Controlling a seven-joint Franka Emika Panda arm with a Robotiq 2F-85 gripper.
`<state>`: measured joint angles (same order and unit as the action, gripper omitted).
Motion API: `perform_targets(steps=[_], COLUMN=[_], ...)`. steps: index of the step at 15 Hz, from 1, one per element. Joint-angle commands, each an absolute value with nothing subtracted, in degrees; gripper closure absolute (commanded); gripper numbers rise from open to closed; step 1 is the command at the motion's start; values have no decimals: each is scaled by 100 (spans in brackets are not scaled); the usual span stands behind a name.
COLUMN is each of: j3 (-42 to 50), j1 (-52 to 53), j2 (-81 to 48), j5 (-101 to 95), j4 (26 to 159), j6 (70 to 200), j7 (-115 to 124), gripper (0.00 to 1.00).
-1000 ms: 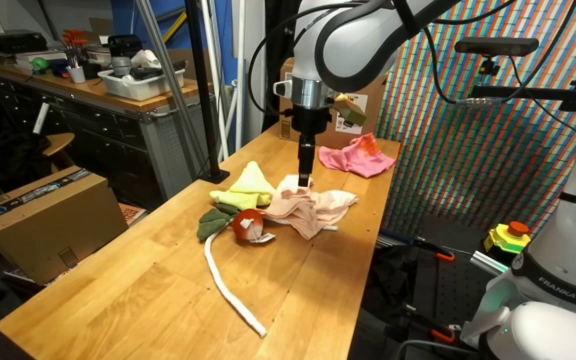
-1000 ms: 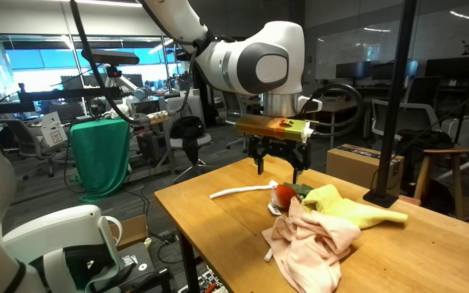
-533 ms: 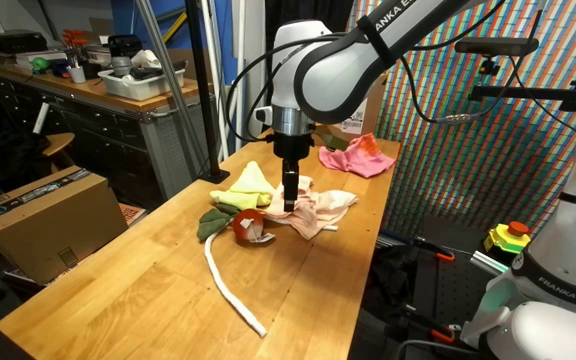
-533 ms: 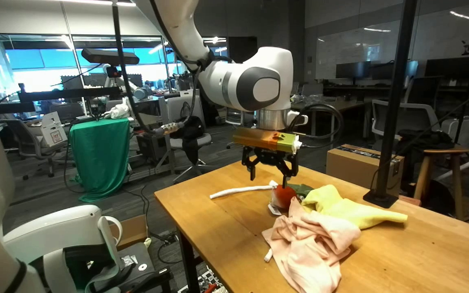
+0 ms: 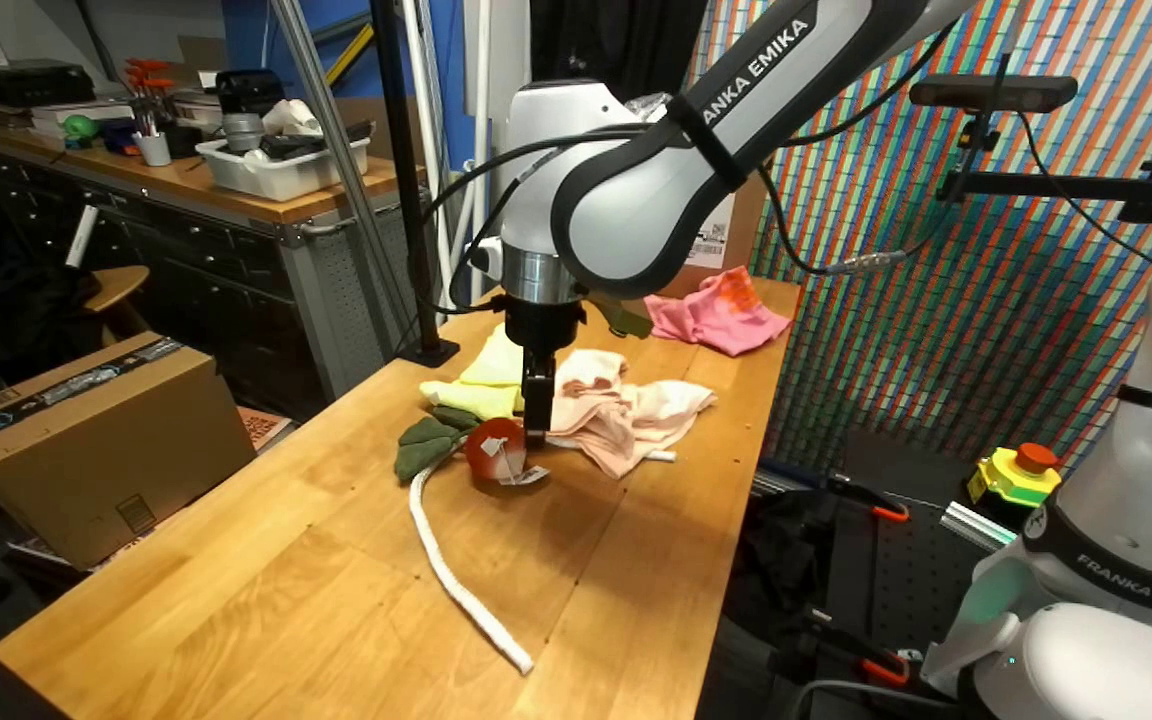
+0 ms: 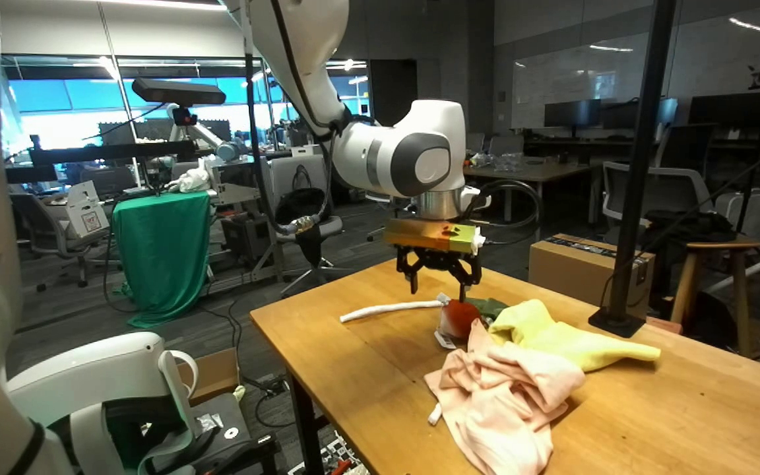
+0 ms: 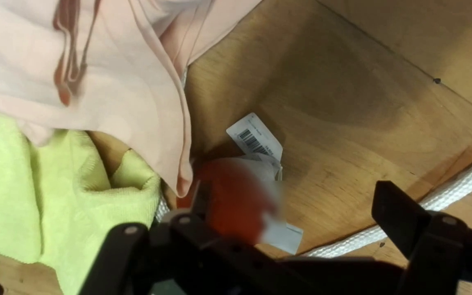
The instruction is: Spread the clothes and the objects across on the table
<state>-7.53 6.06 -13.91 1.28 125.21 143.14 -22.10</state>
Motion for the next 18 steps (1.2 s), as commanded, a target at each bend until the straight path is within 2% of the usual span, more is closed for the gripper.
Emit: perform_targets(steps=[1,18], j3=[-812,-459], j1=[656,1128], j2=[-1716,-2413], j5=[-57,-1481], j4=[12221,11837], j6=[14472,14857], j7=[-1853,-512], gripper=[0,0])
